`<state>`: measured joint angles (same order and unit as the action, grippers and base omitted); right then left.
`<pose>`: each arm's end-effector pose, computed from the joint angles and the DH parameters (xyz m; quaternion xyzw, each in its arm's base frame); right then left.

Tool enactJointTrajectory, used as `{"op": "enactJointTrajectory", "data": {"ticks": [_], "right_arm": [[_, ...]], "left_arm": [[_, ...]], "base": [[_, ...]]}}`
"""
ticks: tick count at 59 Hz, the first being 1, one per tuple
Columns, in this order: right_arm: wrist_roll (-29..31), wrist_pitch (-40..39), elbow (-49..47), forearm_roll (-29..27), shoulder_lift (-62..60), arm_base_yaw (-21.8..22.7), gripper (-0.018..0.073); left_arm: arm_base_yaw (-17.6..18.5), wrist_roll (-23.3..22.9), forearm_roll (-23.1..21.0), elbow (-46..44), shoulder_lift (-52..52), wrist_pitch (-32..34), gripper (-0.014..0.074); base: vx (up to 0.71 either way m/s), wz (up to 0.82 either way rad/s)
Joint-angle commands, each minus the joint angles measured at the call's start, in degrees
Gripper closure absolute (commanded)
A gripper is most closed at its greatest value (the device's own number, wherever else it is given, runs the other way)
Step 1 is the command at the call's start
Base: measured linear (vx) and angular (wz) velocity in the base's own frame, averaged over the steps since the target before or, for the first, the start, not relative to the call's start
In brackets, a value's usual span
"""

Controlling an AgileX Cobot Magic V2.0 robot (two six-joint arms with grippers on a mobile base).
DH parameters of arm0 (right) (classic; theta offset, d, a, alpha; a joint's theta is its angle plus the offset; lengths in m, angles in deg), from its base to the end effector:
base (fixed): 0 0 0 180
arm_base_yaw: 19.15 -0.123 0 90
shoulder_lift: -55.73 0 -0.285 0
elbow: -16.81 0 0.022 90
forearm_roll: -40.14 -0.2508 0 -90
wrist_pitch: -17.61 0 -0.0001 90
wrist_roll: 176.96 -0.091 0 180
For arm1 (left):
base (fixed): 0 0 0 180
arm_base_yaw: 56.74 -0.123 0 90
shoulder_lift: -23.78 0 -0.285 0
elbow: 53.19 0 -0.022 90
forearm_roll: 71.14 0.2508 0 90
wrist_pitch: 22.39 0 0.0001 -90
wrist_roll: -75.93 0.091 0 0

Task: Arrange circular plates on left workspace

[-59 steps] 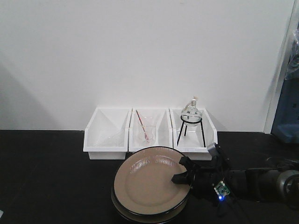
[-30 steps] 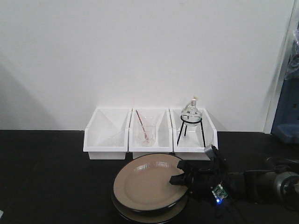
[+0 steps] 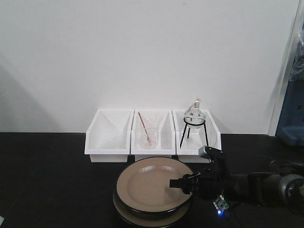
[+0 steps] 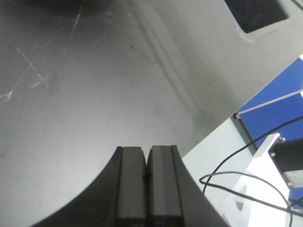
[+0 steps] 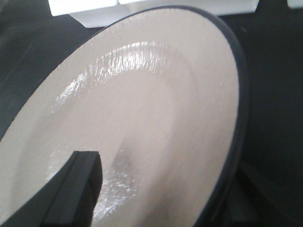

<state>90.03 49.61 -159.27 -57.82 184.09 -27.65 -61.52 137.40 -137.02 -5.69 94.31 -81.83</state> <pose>0.4269 0.1122 0.1471 -0.0918 0.8658 0.3177 0.3754 0.1678 -0.0578 0.2433 0.1642 0.8648 -0.3870 0.2747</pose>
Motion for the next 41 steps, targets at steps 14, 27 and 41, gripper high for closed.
{"op": "enactJointTrajectory", "data": {"ticks": [14, 27, 41], "right_arm": [[4.5, -6.6, -1.6, -2.7, -5.0, 0.2, 0.0050], [6.7, -16.3, -1.6, -2.9, -8.9, 0.2, 0.0066], [5.8, -24.2, 0.4, -2.8, -17.7, 0.2, 0.0363]], "left_arm": [[0.2, -0.2, -3.6, -1.0, -0.9, -1.2, 0.0597], [0.2, -0.2, -3.6, -1.0, -0.9, -0.9, 0.0597], [0.2, -5.1, -1.5, -1.1, -0.9, 2.5, 0.0597]], "base": [[0.00, 0.00], [0.00, 0.00], [0.00, 0.00]]}}
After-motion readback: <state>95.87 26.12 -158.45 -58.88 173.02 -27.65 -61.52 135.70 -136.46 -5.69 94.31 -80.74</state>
